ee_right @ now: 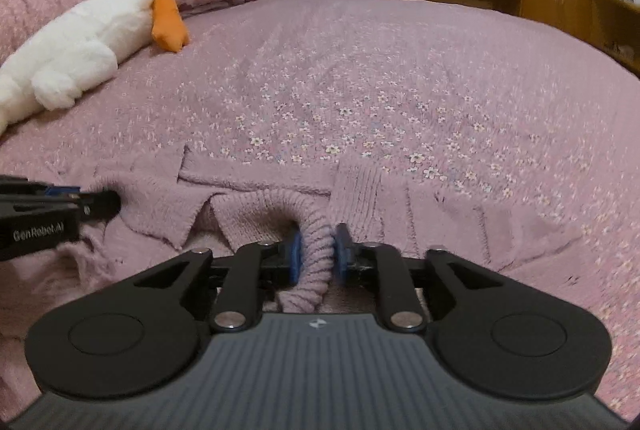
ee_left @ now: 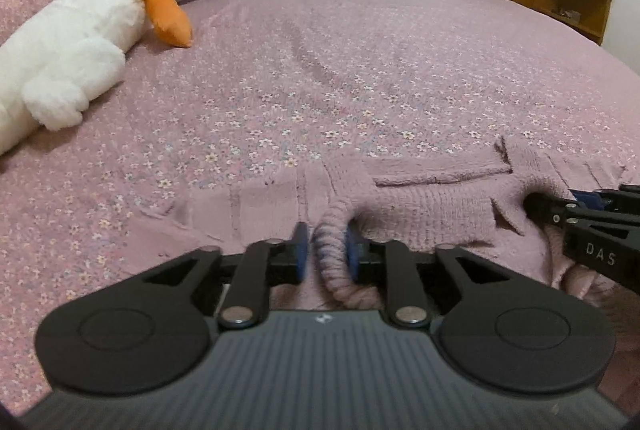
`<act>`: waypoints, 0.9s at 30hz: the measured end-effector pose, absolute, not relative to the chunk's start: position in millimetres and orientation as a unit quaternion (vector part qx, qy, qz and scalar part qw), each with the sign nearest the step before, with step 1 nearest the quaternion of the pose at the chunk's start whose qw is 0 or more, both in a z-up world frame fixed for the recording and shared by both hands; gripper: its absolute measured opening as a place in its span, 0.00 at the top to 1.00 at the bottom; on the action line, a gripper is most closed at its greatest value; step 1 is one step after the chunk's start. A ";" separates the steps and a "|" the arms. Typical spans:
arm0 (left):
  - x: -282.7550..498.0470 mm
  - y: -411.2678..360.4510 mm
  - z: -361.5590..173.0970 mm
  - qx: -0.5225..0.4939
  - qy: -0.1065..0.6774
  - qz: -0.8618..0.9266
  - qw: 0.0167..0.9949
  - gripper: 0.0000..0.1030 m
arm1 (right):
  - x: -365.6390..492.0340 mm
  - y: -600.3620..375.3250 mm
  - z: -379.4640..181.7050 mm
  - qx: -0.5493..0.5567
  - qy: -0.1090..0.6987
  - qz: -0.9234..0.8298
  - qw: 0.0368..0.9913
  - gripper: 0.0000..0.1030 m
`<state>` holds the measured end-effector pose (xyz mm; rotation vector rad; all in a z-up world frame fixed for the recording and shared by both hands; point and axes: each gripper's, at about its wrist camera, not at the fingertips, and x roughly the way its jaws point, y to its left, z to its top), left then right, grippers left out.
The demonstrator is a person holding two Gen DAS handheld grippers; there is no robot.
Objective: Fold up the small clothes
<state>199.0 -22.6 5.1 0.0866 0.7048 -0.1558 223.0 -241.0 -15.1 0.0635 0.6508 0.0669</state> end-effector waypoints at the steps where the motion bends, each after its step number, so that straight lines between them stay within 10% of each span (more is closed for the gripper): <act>1: 198.0 -21.6 6.6 0.041 0.345 -0.073 0.935 0.67 | 221.4 -242.7 -14.9 0.039 0.316 0.027 0.948 0.68; 11: 159.6 -8.5 42.6 0.037 0.327 -0.076 0.941 0.50 | 164.9 -254.8 18.7 0.063 0.275 0.037 0.959 0.44; 27: 108.1 -18.1 37.1 0.056 0.344 -0.125 0.929 0.49 | 89.2 -238.5 17.9 0.013 0.268 0.082 0.960 0.38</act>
